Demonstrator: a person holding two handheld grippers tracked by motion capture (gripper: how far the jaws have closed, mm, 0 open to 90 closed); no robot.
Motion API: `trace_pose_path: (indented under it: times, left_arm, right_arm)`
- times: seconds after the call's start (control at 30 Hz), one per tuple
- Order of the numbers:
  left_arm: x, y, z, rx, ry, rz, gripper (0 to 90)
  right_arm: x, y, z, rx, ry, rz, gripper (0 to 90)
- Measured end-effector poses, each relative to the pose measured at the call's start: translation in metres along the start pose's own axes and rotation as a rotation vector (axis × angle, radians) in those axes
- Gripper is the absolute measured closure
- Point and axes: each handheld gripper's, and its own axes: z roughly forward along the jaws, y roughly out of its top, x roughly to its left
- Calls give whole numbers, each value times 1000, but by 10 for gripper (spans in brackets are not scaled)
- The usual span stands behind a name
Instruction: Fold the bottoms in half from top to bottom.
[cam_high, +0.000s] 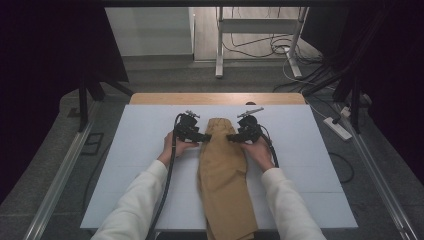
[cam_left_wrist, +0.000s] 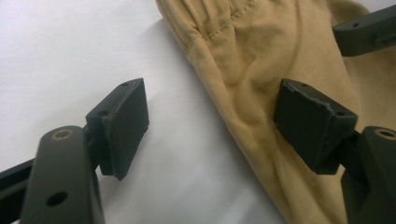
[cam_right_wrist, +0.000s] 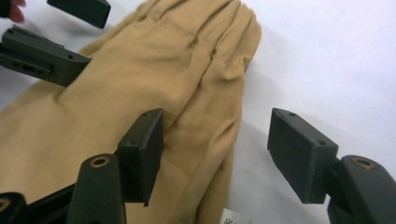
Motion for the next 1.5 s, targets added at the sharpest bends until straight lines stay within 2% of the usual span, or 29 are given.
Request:
trace_pose_path:
  times: [0.13,0.33,0.4,0.67,0.73,0.8,0.87,0.97,1.03,1.13,1.27,1.4,1.5]
  left_arm:
    - [-2,2,3,18,10,18,271]
    - [-3,2,8,35,12,21,279]
    - [-3,2,8,39,15,25,279]
    - [-5,3,9,43,14,32,300]
    - [-7,3,9,42,2,36,331]
    - [-8,2,10,39,-23,37,409]
    - [-11,2,10,40,-31,43,484]
    - [-13,2,11,42,-38,47,555]
    - [-13,1,11,43,-69,41,646]
    - [-15,-1,11,39,-86,44,758]
    - [-15,-1,10,36,-89,57,797]
    - [-16,0,7,22,-92,56,804]
    - [-16,2,0,-1,-87,70,806]
  right_arm:
    - [-1,-2,6,13,4,-3,353]
    - [-2,-2,8,17,13,-20,349]
    - [-2,-2,9,22,5,-35,343]
    - [-1,-2,10,22,-5,-42,344]
    - [-1,-2,9,21,4,-39,395]
    - [0,-2,9,21,25,-36,460]
    - [2,-2,9,24,31,-53,526]
    - [5,-2,8,35,51,-53,626]
    - [4,-2,7,41,63,-48,693]
    - [1,-3,7,45,95,-29,763]
    - [0,-3,5,48,102,-43,785]
    - [4,-2,1,52,76,-87,791]
    - [5,0,-4,36,70,-100,794]
